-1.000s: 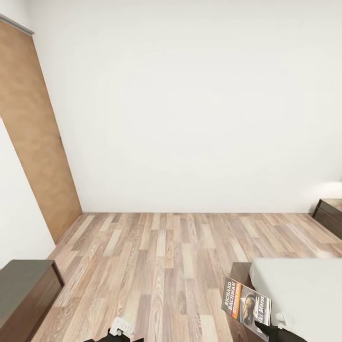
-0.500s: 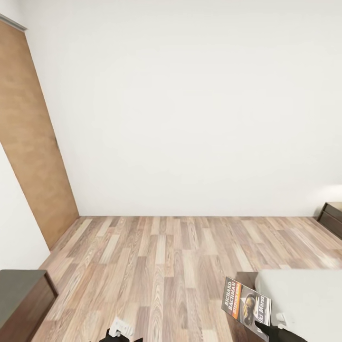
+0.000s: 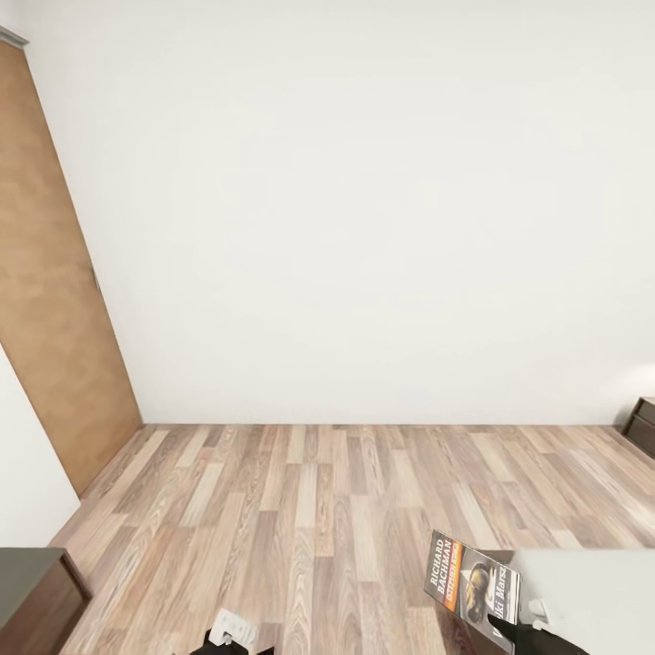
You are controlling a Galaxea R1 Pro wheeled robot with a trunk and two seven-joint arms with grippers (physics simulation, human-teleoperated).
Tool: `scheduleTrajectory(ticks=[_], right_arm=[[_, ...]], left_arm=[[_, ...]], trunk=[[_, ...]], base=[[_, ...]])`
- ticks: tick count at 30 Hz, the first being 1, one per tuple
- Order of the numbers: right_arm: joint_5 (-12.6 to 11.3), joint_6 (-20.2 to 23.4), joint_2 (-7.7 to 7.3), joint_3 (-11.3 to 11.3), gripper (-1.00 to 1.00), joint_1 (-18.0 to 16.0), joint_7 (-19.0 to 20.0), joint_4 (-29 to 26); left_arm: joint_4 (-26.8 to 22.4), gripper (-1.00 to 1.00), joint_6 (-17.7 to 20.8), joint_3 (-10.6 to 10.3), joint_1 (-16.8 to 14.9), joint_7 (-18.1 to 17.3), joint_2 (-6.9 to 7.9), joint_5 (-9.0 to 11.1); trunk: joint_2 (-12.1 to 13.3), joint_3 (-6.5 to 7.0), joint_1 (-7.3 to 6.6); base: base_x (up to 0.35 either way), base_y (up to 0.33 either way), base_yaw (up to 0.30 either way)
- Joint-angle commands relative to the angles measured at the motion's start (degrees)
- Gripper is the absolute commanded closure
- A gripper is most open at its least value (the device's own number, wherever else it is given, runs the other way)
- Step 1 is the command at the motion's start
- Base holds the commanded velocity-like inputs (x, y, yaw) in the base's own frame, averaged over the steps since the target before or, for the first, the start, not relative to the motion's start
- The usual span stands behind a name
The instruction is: In the bedroom, move the book from the bed onto either nightstand, and place the two sandals side by side next to the bed.
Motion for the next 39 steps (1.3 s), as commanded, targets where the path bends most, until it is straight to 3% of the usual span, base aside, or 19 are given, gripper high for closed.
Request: scheduleTrajectory(ticks=[1, 39], right_arm=[[-0.5, -0.4, 0.02, 0.2, 1.00, -0.1, 0.2, 0.2], [-0.5, -0.4, 0.06, 0.2, 1.00, -0.1, 0.1, 0.2]], left_arm=[[0.0, -1.00, -0.3, 0.5, -0.1, -0.2, 0.00, -0.6], [0.0, -1.00, -0.2, 0.5, -0.1, -0.2, 0.00, -0.6]], trunk=[[-0.1, -0.11, 0.06], [-0.1, -0.11, 0.06]], base=[[0.332, 0.000, 0.000], [0.332, 0.000, 0.000]])
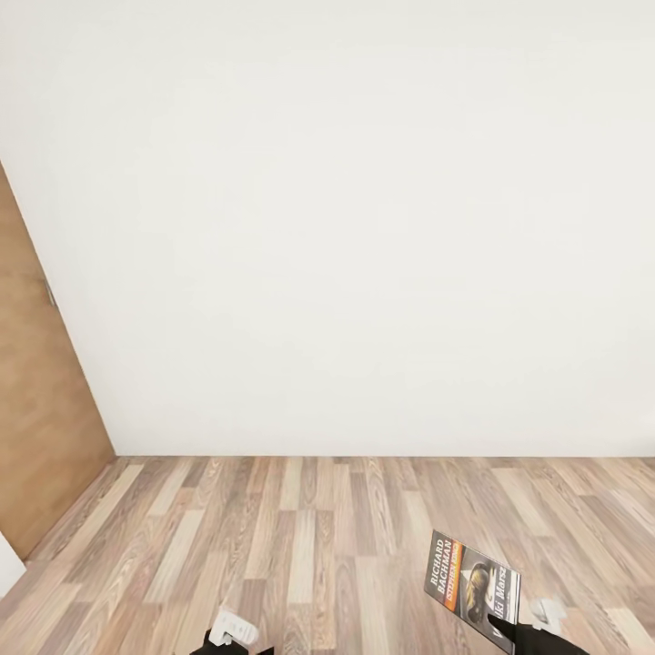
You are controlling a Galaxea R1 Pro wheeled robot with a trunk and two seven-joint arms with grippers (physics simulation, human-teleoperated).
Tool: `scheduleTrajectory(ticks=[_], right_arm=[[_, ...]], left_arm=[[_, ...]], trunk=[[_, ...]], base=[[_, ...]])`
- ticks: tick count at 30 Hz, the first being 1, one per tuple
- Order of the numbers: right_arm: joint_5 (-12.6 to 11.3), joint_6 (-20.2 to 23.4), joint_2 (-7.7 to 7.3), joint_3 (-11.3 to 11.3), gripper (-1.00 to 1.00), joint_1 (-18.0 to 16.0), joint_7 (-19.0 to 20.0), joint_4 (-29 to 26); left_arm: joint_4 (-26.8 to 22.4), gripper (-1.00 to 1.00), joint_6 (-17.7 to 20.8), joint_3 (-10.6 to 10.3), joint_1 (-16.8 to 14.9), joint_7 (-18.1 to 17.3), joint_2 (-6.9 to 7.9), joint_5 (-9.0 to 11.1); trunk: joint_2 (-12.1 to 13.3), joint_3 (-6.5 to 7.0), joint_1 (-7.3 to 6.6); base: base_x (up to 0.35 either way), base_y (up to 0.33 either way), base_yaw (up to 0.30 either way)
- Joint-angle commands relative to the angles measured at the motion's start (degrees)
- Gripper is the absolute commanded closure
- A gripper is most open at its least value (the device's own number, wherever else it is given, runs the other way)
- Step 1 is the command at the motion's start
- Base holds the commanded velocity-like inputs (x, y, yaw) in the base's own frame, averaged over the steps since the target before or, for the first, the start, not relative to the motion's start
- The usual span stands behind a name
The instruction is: In the bedroom, move the book from the bed onto either nightstand, and place the two sandals side by side next to the bed.
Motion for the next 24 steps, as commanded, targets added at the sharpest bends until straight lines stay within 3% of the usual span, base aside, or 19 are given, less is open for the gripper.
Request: scheduleTrajectory(ticks=[1, 13, 24], right_arm=[[-0.5, -0.4, 0.01, 0.2, 1.00, -0.1, 0.3, 0.2], [-0.4, -0.4, -0.02, 0.2, 1.00, -0.1, 0.4, 0.2], [-0.4, -0.4, 0.00, 0.2, 1.00, -0.1, 0.3, 0.2]], left_arm=[[0.0, -1.00, -0.3, 0.5, -0.1, -0.2, 0.00, -0.6], [0.0, -1.00, -0.3, 0.5, -0.1, -0.2, 0.00, -0.6], [0.0, -1.00, -0.3, 0.5, -0.1, -0.2, 0.00, -0.6]], trunk=[[-0.1, -0.11, 0.06], [-0.1, -0.11, 0.06], [-0.1, -0.11, 0.06]], base=[[0.332, 0.000, 0.000], [0.332, 0.000, -0.121], [0.325, 0.000, -0.001]])
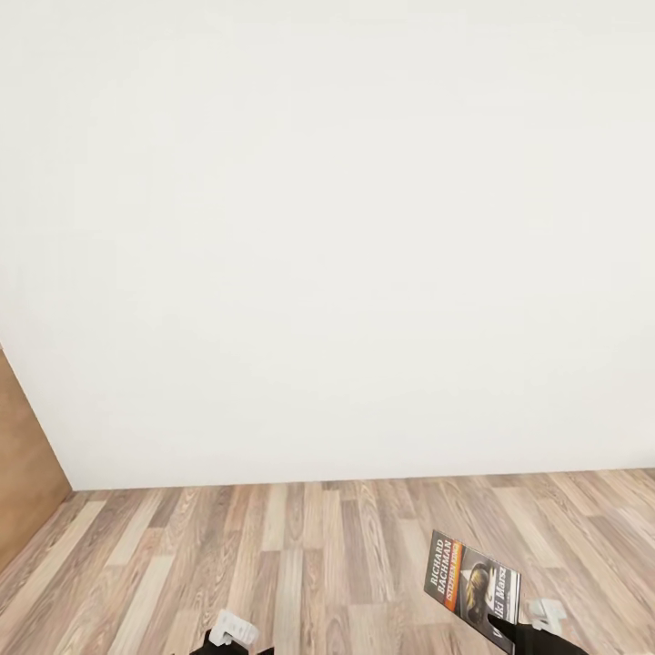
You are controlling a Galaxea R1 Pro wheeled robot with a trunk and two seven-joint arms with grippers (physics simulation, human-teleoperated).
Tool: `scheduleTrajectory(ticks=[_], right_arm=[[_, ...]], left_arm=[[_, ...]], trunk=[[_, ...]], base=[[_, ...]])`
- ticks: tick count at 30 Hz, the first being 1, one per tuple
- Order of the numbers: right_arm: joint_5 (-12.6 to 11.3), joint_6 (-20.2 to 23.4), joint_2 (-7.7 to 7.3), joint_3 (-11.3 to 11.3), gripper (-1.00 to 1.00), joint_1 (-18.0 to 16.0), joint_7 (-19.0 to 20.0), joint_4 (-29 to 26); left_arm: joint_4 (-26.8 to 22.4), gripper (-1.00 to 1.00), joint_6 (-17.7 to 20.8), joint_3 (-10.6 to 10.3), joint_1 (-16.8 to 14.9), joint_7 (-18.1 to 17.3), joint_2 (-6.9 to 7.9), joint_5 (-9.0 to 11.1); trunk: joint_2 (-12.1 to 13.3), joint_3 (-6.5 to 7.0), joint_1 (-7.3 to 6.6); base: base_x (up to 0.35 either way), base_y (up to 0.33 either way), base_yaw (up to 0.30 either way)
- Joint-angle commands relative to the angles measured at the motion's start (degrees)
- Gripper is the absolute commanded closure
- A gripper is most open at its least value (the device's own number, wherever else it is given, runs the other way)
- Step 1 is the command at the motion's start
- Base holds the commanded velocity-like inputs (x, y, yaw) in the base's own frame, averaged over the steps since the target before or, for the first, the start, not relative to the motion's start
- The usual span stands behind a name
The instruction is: In the bedroom, move the book from the bed onto either nightstand, and place the two sandals side by side next to the bed.
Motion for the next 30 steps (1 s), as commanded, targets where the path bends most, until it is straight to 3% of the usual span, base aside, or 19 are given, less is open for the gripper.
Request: scheduleTrajectory(ticks=[1, 8, 30], right_arm=[[-0.5, -0.4, 0.03, 0.2, 1.00, -0.1, 0.2, 0.2], [-0.5, -0.4, -0.01, 0.2, 1.00, -0.1, 0.2, 0.2], [-0.5, -0.4, 0.02, 0.2, 1.00, -0.1, 0.2, 0.2]], left_arm=[[0.0, -1.00, -0.3, 0.5, -0.1, -0.1, 0.00, -0.6], [0.0, -1.00, -0.3, 0.5, -0.1, -0.1, 0.00, -0.6], [0.0, -1.00, -0.3, 0.5, -0.1, -0.1, 0.00, -0.6]], trunk=[[-0.1, -0.11, 0.06], [-0.1, -0.11, 0.06], [-0.1, -0.11, 0.06]], base=[[0.318, 0.000, 0.082], [0.317, 0.000, 0.131], [0.313, 0.000, 0.004]])
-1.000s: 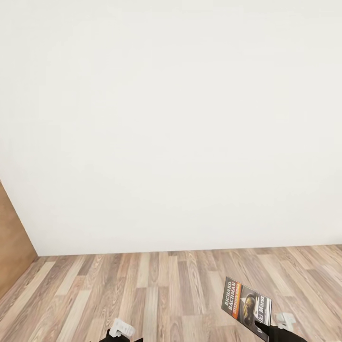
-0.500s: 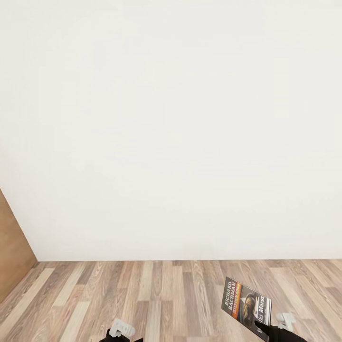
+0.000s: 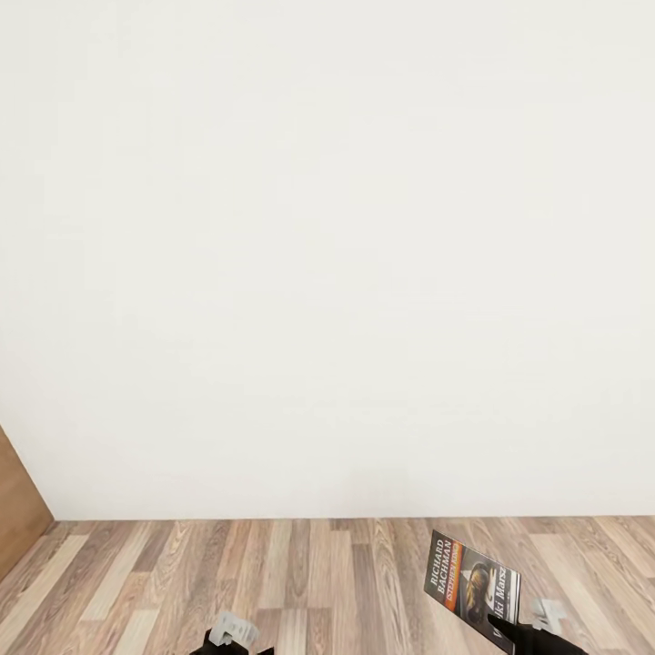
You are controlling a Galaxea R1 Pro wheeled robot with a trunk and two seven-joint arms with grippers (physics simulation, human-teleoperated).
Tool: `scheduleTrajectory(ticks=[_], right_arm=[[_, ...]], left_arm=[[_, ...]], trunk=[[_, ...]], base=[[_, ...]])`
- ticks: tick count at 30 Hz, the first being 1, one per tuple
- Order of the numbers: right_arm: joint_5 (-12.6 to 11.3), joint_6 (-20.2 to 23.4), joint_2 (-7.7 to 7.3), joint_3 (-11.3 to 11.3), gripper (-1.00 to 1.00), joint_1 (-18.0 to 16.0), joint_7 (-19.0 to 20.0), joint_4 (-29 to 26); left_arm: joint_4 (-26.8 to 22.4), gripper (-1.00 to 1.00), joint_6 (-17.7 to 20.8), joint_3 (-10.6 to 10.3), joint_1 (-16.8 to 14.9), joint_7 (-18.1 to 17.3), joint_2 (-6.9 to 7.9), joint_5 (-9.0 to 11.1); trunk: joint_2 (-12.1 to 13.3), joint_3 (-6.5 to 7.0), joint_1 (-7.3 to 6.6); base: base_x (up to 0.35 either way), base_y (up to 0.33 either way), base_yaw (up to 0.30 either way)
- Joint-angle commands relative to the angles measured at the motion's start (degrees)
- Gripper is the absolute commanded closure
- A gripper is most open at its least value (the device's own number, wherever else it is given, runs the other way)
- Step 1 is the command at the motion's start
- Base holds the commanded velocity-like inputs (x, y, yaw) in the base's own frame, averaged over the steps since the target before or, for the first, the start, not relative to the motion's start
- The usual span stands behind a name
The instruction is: In the bedroom, move the book from the bed onto either nightstand, and place the two sandals side by side next to the bed.
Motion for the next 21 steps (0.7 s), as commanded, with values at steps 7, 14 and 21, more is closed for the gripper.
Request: scheduleTrajectory(ticks=[7, 14, 21], right_arm=[[-0.5, -0.4, -0.01, 0.2, 1.00, -0.1, 0.2, 0.2], [-0.5, -0.4, -0.01, 0.2, 1.00, -0.1, 0.4, 0.2], [-0.5, -0.4, -0.01, 0.2, 1.00, -0.1, 0.5, 0.2]], left_arm=[[0.0, -1.00, -0.3, 0.5, -0.1, -0.1, 0.00, -0.6], [0.0, -1.00, -0.3, 0.5, -0.1, -0.1, 0.00, -0.6], [0.0, -1.00, -0.3, 0.5, -0.1, -0.1, 0.00, -0.6]], trunk=[[-0.1, -0.11, 0.06], [-0.1, -0.11, 0.06], [-0.1, -0.11, 0.06]], base=[[0.312, 0.000, 0.000], [0.312, 0.000, -0.091], [0.146, 0.000, -0.214]])
